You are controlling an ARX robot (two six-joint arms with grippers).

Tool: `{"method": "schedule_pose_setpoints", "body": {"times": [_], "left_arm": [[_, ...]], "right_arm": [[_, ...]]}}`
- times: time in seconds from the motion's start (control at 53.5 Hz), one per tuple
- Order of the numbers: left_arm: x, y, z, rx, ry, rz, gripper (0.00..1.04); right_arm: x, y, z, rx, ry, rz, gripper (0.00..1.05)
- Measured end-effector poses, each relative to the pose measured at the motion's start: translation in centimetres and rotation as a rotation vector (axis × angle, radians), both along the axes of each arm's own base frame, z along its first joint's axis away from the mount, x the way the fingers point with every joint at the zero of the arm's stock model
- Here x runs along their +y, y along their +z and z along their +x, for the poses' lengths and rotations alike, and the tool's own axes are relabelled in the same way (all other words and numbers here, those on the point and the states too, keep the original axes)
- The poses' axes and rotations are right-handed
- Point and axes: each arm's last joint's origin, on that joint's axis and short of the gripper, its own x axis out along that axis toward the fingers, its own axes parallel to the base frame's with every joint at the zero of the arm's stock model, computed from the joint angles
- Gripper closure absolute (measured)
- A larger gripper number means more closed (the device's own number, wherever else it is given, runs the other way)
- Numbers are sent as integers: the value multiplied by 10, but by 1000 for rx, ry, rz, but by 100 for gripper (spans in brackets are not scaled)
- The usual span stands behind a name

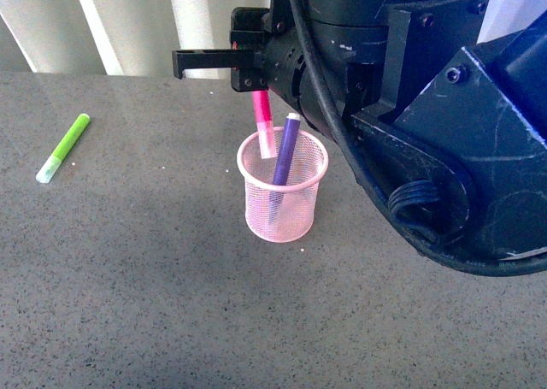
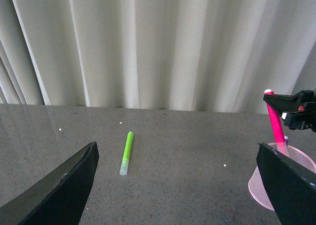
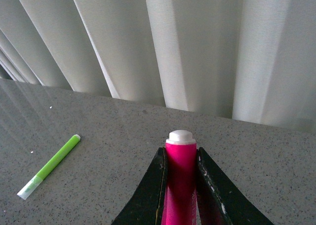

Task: Insert purple and pink pens into pink cup

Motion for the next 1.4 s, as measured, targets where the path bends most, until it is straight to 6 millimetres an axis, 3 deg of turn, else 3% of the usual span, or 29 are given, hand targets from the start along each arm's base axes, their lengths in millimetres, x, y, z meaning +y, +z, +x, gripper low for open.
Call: {"method": "schedule_pose_setpoints", "body": {"times": [0.393,0.673,0.916,1.103,1.29,1.403], "left_arm": [[0,0,0,0,0,0,7],[0,0,0,0,0,0,7],[0,0,0,0,0,0,7],[0,0,0,0,0,0,7],[0,0,0,0,0,0,7],[0,0,0,0,0,0,7]], "right_arm": [[-4,-17,-8,13,-6,-10,93],[-5,-18,-8,13,-4,-8,93],[-12,-21,-7,28,-14,-7,39],[-16,-21,-5,28,-24,-6,10],[-21,-17,-7,26,-35,-5,7],[-36,10,-10,-51,-70,6,7]]}}
